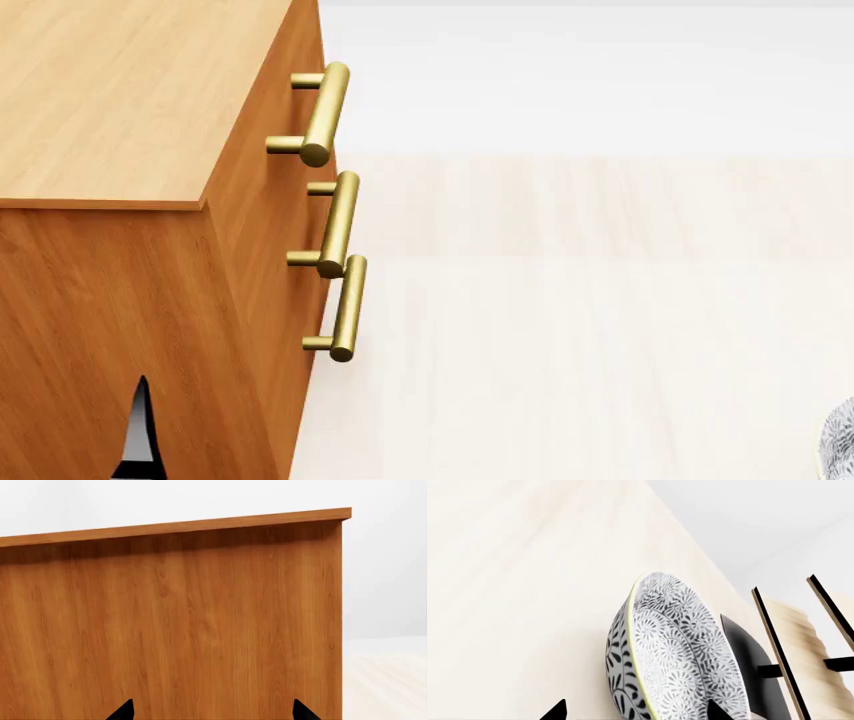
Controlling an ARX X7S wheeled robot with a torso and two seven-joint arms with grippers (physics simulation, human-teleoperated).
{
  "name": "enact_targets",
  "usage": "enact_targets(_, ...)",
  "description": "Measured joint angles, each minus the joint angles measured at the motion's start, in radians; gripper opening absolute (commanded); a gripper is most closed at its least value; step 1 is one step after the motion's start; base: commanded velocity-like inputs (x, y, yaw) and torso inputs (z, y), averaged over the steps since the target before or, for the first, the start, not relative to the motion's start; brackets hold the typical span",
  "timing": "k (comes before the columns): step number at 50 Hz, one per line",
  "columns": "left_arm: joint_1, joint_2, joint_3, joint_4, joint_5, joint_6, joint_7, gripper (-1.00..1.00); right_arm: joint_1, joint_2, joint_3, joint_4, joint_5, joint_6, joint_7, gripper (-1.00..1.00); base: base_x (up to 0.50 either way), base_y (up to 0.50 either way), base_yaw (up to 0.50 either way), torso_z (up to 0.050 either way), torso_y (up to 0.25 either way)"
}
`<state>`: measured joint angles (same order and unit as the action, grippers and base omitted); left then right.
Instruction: Close the top drawer of the cabinet and put the bowl on top of it.
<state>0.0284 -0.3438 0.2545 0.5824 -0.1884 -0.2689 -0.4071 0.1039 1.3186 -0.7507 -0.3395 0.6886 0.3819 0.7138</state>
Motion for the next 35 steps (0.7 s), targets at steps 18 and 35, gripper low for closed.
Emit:
enact_targets(18,-0.001,-0.004,0.003,-0.006,-0.004,0.006,-0.004,1.0,0.008,-0.017,-0.002,0.013,-0.009,0.012,-0.014,1.0,0.0,0.0,0.0,0.0,0.0)
enact_targets(35,-0.001,-0.007,0.005,-0.007,-0.008,0.008,-0.009,1.0,0.027,-0.044,-0.005,0.035,-0.025,0.027,-0.039,1.0,0.0,0.0,0.0,0.0,0.0)
